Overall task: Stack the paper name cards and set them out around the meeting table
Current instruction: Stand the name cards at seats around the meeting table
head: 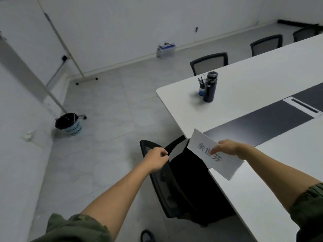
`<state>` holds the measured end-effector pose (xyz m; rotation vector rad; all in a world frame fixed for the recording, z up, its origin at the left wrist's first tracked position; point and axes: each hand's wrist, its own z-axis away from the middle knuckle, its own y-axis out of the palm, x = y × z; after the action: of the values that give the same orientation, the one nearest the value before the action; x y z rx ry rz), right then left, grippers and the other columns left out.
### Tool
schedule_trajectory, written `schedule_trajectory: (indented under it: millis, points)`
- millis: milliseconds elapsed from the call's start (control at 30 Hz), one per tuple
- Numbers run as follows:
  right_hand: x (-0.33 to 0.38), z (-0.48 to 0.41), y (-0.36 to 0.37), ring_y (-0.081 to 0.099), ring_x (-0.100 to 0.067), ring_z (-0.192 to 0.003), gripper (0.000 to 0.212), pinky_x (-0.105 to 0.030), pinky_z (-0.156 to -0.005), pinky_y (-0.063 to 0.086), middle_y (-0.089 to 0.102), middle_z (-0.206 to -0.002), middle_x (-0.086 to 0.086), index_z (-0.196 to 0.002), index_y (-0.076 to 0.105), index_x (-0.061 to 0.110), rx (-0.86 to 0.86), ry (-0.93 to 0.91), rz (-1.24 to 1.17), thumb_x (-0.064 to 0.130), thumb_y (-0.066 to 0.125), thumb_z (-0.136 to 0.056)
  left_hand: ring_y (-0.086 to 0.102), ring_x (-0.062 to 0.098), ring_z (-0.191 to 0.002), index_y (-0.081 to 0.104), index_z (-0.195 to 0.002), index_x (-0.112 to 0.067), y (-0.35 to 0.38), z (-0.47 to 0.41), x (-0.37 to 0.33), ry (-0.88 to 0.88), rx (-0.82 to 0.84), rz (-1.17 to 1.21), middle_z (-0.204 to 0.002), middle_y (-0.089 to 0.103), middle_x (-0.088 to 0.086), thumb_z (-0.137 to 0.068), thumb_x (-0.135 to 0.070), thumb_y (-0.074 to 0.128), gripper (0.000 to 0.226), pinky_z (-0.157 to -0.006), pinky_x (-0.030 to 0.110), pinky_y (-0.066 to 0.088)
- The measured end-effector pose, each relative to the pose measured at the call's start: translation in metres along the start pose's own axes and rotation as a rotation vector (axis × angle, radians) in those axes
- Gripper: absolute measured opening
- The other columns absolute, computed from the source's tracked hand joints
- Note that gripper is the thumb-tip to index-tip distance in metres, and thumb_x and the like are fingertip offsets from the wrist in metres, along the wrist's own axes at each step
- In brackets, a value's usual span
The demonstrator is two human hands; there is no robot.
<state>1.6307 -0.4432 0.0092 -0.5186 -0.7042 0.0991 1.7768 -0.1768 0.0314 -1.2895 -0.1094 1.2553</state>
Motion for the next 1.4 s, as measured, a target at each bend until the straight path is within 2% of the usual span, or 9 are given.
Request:
schedule_trajectory:
  millis: [100,233,367,500,767,900,1033,1233,1400]
  points:
    - [-0.002,-0.021,-0.003,0.07,-0.028,-0.079,0.022,-0.034,-0.068,0.057,0.071,-0.095,-0.012,-0.101,0.067,0.01,-0.056,0.09,-0.07,0.024,0.071,-0.084,0.06,0.02,-0.102,0.062,-0.124,-0.014,-0.013,-0.053,0.001,0.083,0.085,-0.045,-0.113,0.065,0.004,-0.096,-0.027,0.055,0.031,-0.085,0.025,0.044]
    - [-0.004,-0.037,-0.002,0.069,-0.03,-0.089,0.028,-0.036,-0.073,0.058,0.07,-0.101,-0.013,-0.105,0.066,0.009,-0.123,0.187,-0.159,0.027,0.07,-0.084,0.06,0.019,-0.1,0.061,-0.125,-0.014,-0.027,-0.105,0.001,0.187,0.195,-0.101,-0.113,0.064,0.006,-0.097,-0.028,0.053,0.033,-0.08,0.024,0.043]
    - [0.003,-0.05,0.013,0.068,-0.029,-0.091,0.028,-0.035,-0.075,0.058,0.069,-0.102,-0.011,-0.107,0.064,0.012,-0.209,0.27,-0.286,0.029,0.069,-0.086,0.063,0.023,-0.091,0.064,-0.12,-0.012,-0.046,-0.171,0.002,0.3,0.288,-0.2,-0.096,0.065,0.004,-0.095,-0.026,0.054,0.031,-0.074,0.026,0.044]
    - [-0.005,-0.047,0.027,0.067,-0.029,-0.095,0.03,-0.038,-0.085,0.056,0.067,-0.107,-0.01,-0.112,0.063,0.015,-0.268,0.35,-0.362,0.031,0.068,-0.087,0.062,0.025,-0.104,0.065,-0.119,-0.013,-0.043,-0.216,-0.013,0.386,0.38,-0.287,-0.113,0.067,0.009,-0.093,-0.026,0.055,0.031,-0.087,0.03,0.048]
    - [-0.056,-0.033,0.01,0.067,-0.03,-0.096,0.037,-0.043,-0.09,0.055,0.068,-0.109,-0.013,-0.115,0.063,0.009,-0.432,0.507,-0.503,0.031,0.068,-0.086,0.059,0.025,-0.11,0.061,-0.122,-0.015,0.014,-0.276,-0.055,0.455,0.561,-0.445,-0.121,0.062,0.008,-0.094,-0.029,0.051,0.033,-0.094,0.032,0.048]
    - [-0.081,-0.044,-0.025,0.067,-0.031,-0.096,0.038,-0.043,-0.088,0.054,0.067,-0.11,-0.016,-0.113,0.063,0.003,-0.477,0.526,-0.564,0.028,0.071,-0.085,0.062,0.024,-0.104,0.061,-0.12,-0.017,0.041,-0.3,-0.072,0.454,0.581,-0.499,-0.117,0.065,0.009,-0.092,-0.034,0.051,0.035,-0.092,0.036,0.05]
    - [-0.101,-0.077,-0.075,0.066,-0.032,-0.096,0.041,-0.043,-0.088,0.053,0.066,-0.111,-0.016,-0.113,0.064,0.002,-0.509,0.525,-0.581,0.028,0.071,-0.082,0.052,0.024,-0.122,0.054,-0.131,-0.017,0.069,-0.335,-0.097,0.476,0.538,-0.576,-0.134,0.054,0.007,-0.095,-0.032,0.047,0.04,-0.099,0.034,0.044]
    - [-0.122,-0.139,-0.132,0.063,-0.034,-0.099,0.042,-0.038,-0.085,0.052,0.063,-0.11,-0.016,-0.111,0.062,0.002,-0.528,0.519,-0.511,0.03,0.072,-0.081,0.042,0.03,-0.126,0.043,-0.139,-0.014,0.123,-0.388,-0.126,0.571,0.394,-0.648,-0.14,0.04,0.012,-0.098,-0.034,0.04,0.046,-0.1,0.04,0.041]
    - [-0.143,-0.173,-0.163,0.06,-0.029,-0.096,0.038,-0.035,-0.082,0.048,0.062,-0.107,-0.012,-0.106,0.062,0.007,-0.541,0.541,-0.417,0.035,0.072,-0.081,0.006,0.038,-0.147,0.015,-0.153,-0.015,0.164,-0.417,-0.127,0.618,0.327,-0.758,-0.16,0.006,0.02,-0.1,-0.049,0.028,0.064,-0.118,0.047,0.019]
